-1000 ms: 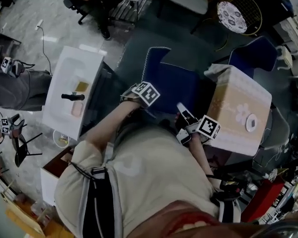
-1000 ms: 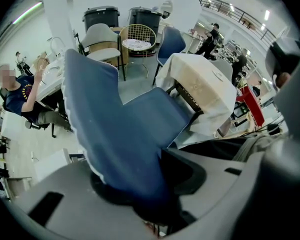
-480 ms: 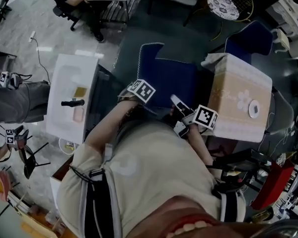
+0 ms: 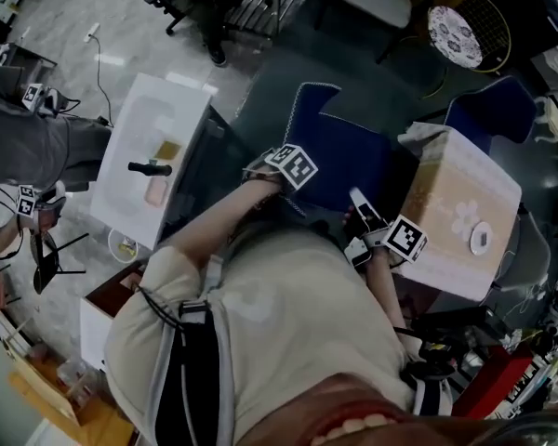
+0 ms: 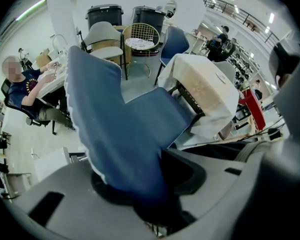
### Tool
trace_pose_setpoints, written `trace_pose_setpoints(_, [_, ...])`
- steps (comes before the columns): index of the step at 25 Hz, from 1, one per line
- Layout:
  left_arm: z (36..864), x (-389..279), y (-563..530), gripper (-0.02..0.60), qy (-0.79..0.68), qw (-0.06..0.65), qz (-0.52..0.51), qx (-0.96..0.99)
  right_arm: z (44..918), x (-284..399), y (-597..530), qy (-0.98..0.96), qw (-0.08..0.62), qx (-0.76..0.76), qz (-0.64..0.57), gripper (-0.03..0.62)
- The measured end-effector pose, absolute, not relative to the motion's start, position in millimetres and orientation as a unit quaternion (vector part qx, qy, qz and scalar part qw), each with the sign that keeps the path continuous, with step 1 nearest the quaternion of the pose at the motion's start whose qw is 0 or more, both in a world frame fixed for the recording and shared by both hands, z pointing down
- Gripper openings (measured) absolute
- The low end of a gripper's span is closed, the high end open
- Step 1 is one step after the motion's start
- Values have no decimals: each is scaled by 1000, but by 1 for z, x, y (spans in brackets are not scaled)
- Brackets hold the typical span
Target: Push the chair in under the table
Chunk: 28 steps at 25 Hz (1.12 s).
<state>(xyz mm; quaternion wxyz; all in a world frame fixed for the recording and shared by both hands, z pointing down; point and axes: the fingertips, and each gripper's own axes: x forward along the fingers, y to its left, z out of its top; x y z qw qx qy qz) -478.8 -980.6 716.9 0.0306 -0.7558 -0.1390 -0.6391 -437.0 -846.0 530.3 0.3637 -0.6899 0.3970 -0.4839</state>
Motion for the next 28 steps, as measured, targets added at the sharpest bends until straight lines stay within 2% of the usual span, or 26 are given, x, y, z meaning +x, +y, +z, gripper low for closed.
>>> trace_pose_setpoints(3, [713, -477, -983, 161, -140, 29, -637, -757, 534, -434, -845, 388, 337, -700, -496, 12])
trace_pose_setpoints(9, [716, -471, -962, 161, -139, 15, -640, -755, 509, -421, -837, 413, 388, -683, -461, 12])
trace_pose_setpoints(28, [715, -470, -970, 161, -150, 31, -635, -757, 517, -435, -861, 416, 379, -677, -475, 12])
